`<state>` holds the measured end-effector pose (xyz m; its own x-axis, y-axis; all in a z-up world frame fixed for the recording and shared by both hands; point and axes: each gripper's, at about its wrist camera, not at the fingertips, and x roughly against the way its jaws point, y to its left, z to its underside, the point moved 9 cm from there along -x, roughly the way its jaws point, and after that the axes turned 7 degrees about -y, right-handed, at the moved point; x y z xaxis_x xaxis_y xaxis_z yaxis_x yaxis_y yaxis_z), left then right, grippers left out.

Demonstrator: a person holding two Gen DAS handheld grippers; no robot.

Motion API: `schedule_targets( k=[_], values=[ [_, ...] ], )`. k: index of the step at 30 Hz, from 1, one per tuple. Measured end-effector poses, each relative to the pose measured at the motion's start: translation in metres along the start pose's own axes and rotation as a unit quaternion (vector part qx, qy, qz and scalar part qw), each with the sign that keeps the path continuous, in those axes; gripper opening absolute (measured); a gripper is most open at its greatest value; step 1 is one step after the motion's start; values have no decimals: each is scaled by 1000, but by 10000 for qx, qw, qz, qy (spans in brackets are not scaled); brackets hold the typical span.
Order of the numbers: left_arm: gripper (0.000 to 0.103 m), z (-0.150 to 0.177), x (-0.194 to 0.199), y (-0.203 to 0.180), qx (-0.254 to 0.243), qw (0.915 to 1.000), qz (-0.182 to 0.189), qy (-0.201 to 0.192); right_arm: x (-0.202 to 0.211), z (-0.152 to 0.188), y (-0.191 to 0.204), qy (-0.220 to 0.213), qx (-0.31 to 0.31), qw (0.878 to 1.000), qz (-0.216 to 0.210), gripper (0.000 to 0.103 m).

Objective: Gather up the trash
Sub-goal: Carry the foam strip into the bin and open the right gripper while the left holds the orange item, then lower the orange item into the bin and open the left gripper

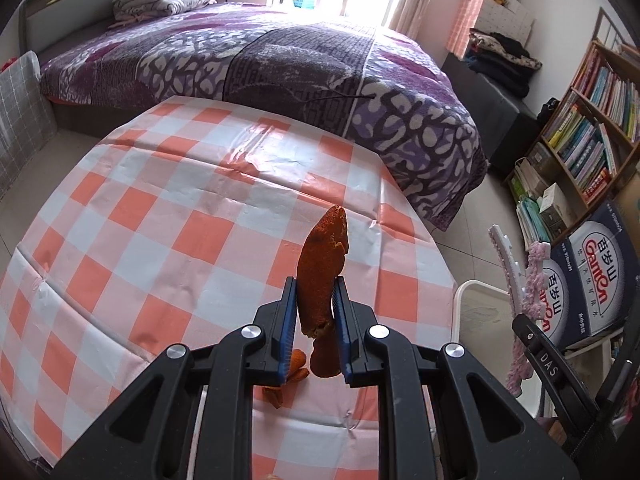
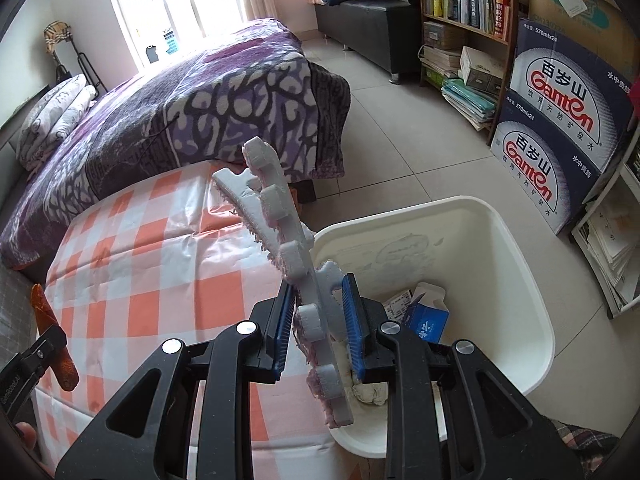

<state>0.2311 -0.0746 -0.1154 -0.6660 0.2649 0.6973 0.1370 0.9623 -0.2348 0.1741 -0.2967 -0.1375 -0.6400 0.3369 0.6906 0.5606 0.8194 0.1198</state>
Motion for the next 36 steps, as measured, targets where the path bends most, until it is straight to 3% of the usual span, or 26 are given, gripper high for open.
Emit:
schedule_targets(
  k=[14, 20, 24, 36],
  values=[
    [18, 12, 6, -63, -431, 9984, 355, 30, -1, -13, -94, 95, -903, 9929, 770, 26],
    [18, 22, 7, -96, -595, 9965, 573, 115, 10, -15, -126, 41, -1130, 9885, 1001, 55],
    [18, 30, 7, -119, -788, 9945, 675, 155, 18, -18, -146, -81, -1291, 9852, 1123, 66],
    [18, 65, 9, -178, -1238, 9860, 1041, 405, 36, -22, -197, -186, -1983, 9718, 1266, 72]
  ],
)
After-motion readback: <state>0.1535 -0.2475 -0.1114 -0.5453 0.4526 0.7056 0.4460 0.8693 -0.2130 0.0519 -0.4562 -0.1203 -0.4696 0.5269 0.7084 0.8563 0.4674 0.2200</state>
